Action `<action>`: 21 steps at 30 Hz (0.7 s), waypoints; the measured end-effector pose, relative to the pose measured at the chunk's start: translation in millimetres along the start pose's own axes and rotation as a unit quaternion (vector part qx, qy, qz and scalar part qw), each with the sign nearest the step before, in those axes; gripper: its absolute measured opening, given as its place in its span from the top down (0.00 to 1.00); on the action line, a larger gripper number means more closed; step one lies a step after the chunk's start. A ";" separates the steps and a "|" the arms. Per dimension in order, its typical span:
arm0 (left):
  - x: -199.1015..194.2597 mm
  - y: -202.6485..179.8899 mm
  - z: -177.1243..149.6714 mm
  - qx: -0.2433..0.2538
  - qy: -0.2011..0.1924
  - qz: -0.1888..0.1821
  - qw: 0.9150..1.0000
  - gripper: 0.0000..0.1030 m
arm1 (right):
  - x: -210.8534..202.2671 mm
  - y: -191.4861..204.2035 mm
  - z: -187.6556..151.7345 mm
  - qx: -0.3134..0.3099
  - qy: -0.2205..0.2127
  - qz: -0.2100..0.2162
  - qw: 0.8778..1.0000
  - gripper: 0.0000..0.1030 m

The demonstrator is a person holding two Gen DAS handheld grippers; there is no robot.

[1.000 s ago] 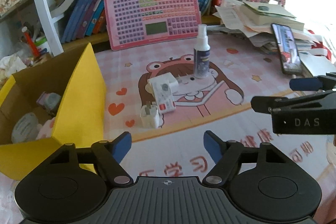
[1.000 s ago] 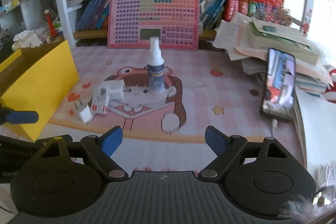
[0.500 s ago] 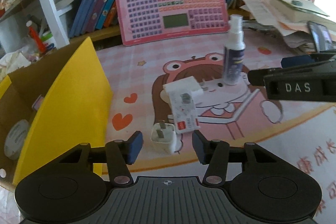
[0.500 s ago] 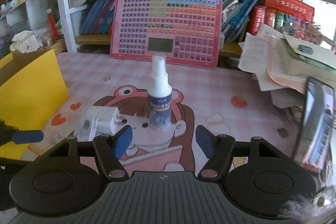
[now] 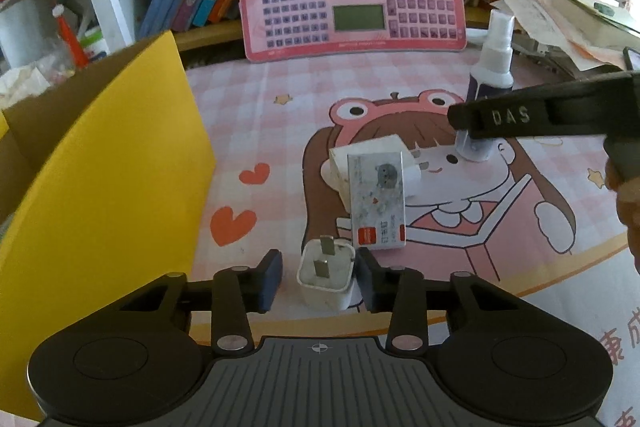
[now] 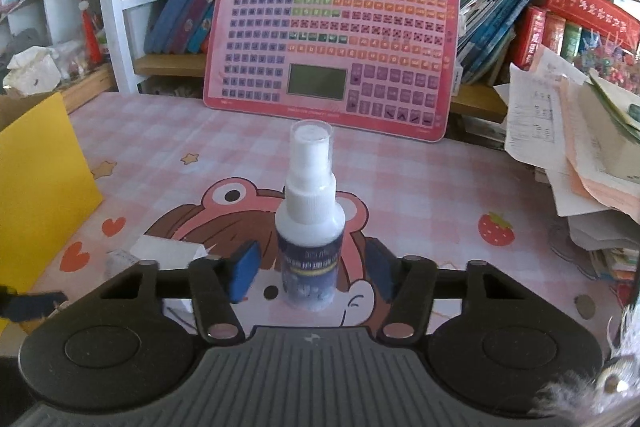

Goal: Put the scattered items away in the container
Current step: 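Grasp the white plug adapter with the left tool while the right tool grasps the spray bottle, then lift the plug adapter in the left tool while the right tool lifts the spray bottle toward the box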

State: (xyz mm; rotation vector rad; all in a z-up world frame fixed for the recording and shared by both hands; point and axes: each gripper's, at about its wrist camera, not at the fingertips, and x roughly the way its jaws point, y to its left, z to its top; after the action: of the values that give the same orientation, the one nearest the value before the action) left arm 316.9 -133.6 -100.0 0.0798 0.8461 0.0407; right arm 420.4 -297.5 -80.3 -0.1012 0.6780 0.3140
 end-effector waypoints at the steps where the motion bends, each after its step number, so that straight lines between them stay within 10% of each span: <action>1: 0.2 0.4 0.2 -0.002 -0.001 -0.001 1.000 0.65 | 2.5 -0.4 1.0 -0.001 0.002 0.000 1.000 0.50; 8: 1.5 1.4 1.4 -0.007 -0.001 -0.013 1.000 0.73 | 7.9 0.4 2.2 -0.003 0.005 0.005 1.000 0.70; 21: -21.4 0.9 -2.4 -0.003 -0.017 -0.027 0.999 0.75 | -9.1 2.6 -7.2 -0.005 0.009 0.006 1.000 0.70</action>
State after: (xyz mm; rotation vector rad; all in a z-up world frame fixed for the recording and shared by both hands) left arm 301.0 -134.1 -85.5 0.0509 0.8138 -0.0093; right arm 408.6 -298.8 -80.1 -0.1099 0.6949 0.3291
